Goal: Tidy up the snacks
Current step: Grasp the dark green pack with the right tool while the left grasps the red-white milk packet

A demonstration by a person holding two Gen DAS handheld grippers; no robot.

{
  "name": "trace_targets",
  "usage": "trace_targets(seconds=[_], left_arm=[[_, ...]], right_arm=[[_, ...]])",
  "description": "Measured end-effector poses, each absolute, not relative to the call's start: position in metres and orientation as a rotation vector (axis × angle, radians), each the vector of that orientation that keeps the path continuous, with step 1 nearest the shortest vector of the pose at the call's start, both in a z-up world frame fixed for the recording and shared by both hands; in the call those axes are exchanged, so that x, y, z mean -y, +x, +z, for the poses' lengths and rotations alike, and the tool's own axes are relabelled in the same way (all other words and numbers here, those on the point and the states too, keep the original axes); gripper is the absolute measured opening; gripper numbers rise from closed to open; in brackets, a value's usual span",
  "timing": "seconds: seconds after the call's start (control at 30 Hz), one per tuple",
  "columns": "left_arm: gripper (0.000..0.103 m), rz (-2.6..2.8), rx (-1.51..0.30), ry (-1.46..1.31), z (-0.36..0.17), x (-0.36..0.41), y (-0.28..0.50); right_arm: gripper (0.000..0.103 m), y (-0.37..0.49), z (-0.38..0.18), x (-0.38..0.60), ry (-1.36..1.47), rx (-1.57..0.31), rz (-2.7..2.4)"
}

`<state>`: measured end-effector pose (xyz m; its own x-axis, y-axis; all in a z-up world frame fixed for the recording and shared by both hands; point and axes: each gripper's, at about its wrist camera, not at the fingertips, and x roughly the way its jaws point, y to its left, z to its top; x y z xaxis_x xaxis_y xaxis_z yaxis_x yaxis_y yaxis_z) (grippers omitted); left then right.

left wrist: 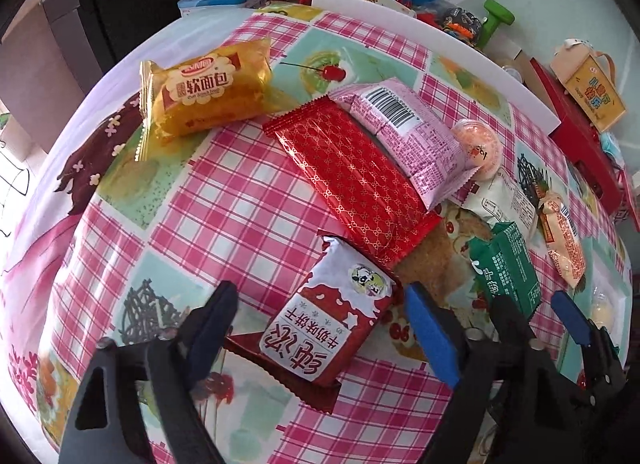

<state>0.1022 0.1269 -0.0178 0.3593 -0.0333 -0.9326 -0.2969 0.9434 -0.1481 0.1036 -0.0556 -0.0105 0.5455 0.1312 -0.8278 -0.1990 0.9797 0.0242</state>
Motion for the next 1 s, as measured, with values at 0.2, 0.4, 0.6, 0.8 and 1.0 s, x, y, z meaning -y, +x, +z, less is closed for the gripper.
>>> trace_targets(seconds=[0.2, 0.4, 0.6, 0.8, 1.0], left_arm=[[0.062, 0.132, -1.184, -0.346, -0.019, -0.122, 0.1], [0.05, 0.121, -1.182, -0.359, -0.019, -0.122, 0.102], [0.048, 0.121, -1.177, -0.345, -0.018, -0.118, 0.097], [0.046, 0.099, -1.174, -0.338, -0.015, -0.106, 0.092], [0.045, 0.047, -1.162, -0.326, -0.012, -0.091, 0.09]], right_arm=[[0.075, 0.106, -0.014, 0.046, -0.095, -0.975, 0.222], [0.061, 0.105, -0.015, 0.048, -0.074, -0.972, 0.22], [0.043, 0.102, -0.012, 0.056, -0.034, -0.977, 0.225], [0.042, 0.094, -0.011, 0.068, 0.001, -0.991, 0.202], [0.042, 0.082, -0.009, 0.081, 0.009, -1.005, 0.179]])
